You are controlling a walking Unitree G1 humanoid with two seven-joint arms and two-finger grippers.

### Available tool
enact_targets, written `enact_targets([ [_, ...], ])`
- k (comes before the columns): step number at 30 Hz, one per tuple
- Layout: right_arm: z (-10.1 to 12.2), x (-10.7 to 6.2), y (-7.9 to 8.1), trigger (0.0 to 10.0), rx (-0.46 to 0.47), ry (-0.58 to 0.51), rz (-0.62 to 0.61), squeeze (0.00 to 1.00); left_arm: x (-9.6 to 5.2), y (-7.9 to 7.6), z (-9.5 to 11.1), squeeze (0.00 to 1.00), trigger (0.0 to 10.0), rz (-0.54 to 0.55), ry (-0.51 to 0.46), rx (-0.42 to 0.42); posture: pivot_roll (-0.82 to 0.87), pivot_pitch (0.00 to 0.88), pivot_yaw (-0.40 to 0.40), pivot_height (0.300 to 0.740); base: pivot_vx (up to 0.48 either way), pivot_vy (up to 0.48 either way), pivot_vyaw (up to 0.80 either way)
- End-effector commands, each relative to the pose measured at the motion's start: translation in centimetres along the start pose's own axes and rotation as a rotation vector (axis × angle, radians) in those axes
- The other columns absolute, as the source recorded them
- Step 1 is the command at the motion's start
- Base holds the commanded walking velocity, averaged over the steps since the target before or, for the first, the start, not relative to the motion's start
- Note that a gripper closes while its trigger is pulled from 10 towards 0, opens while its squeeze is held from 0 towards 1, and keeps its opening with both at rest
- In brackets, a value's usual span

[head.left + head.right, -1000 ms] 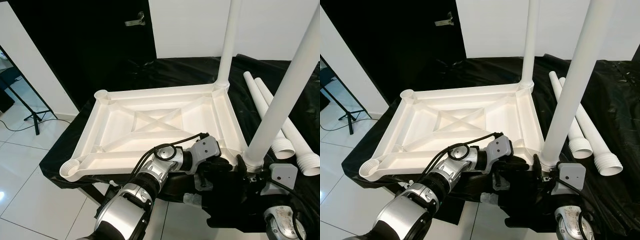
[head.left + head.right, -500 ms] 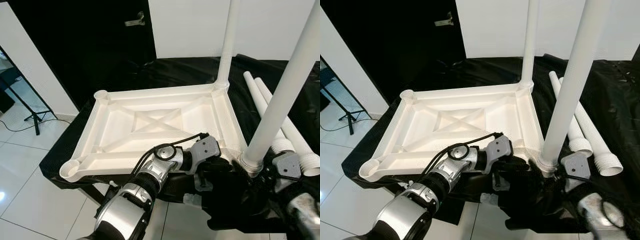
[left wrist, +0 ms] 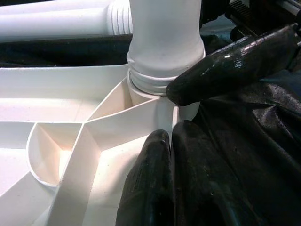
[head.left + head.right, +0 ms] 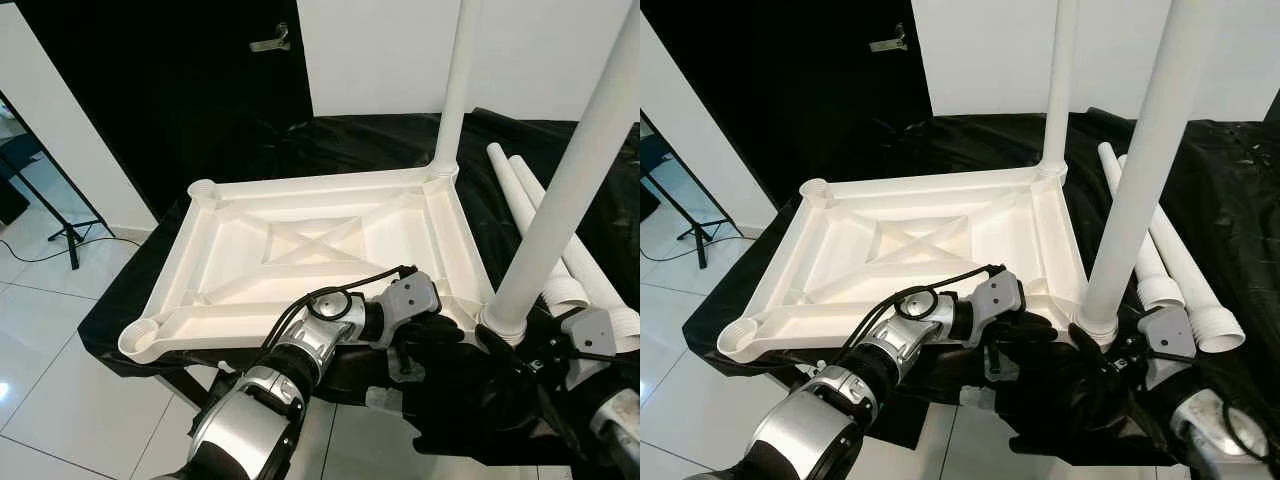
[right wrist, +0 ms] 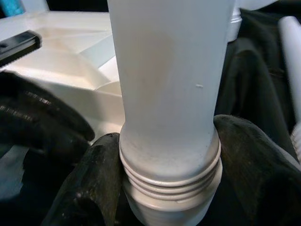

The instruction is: Building children table

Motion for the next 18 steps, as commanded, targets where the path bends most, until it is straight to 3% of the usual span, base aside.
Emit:
enact_targets([
  [1,-1.1,0.1,1.0,0.0,0.054,-0.009,-0.107,0.0,0.1,-3.0,-4.2,0.0,10.0,0.0,0.178,-0.153,0.02,0.0,0.098,0.74,0.0,0.0,0.0],
  [3,-1.1,0.1,1.0,0.0,0.054,-0.009,-0.107,0.0,0.1,-3.0,-4.2,0.0,10.0,0.0,0.178,-0.153,0.02,0.0,0.098,0.74,0.0,0.0,0.0],
  [5,-0.7,-0.3,1.8,0.0,0.102,-0.11,-0.256,0.0,0.0,-2.9,-4.2,0.0,10.0,0.0,0.178,-0.152,0.01,0.0,0.098,0.74,0.0,0.0,0.0],
  [7,-0.3,-0.6,2.2,0.0,0.115,-0.162,-0.324,0.0,-0.1,-2.9,-4.2,0.0,10.0,0.0,0.18,-0.152,0.01,0.0,0.098,0.74,0.0,0.0,0.0],
  [8,-0.3,-0.6,2.2,0.0,0.115,-0.162,-0.324,0.0,-0.1,-2.9,-4.2,0.0,10.0,0.0,0.18,-0.152,0.01,0.0,0.098,0.74,0.0,0.0,0.0],
  [10,-0.3,-1.0,1.6,0.0,0.101,-0.181,-0.458,0.0,-0.1,-3.1,-4.4,0.0,10.0,-0.005,0.185,-0.155,0.01,0.0,0.099,0.74,0.0,0.0,0.0],
  [12,-0.4,-1.2,1.3,0.0,0.096,-0.183,-0.511,0.0,-0.1,-3.2,-4.4,0.0,10.0,-0.007,0.185,-0.156,0.01,0.0,0.099,0.74,0.0,0.0,0.0],
  [18,-1.0,-0.8,1.0,0.0,0.122,-0.14,-0.556,0.0,0.0,-3.1,-4.3,0.0,10.0,-0.005,0.181,-0.155,0.01,0.0,0.097,0.74,0.0,0.0,0.0],
])
Point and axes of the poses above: a point about 5 cm out from each wrist's last joint towards the gripper, its own x axis pointing out of the wrist towards the gripper, its own z axis along the axis of the wrist's last joint, y = z × x, the point moved 1 cm from there along x, pointing out of the wrist towards the gripper, and after that the axes turned 13 degrees about x, right-handed, at the moved point
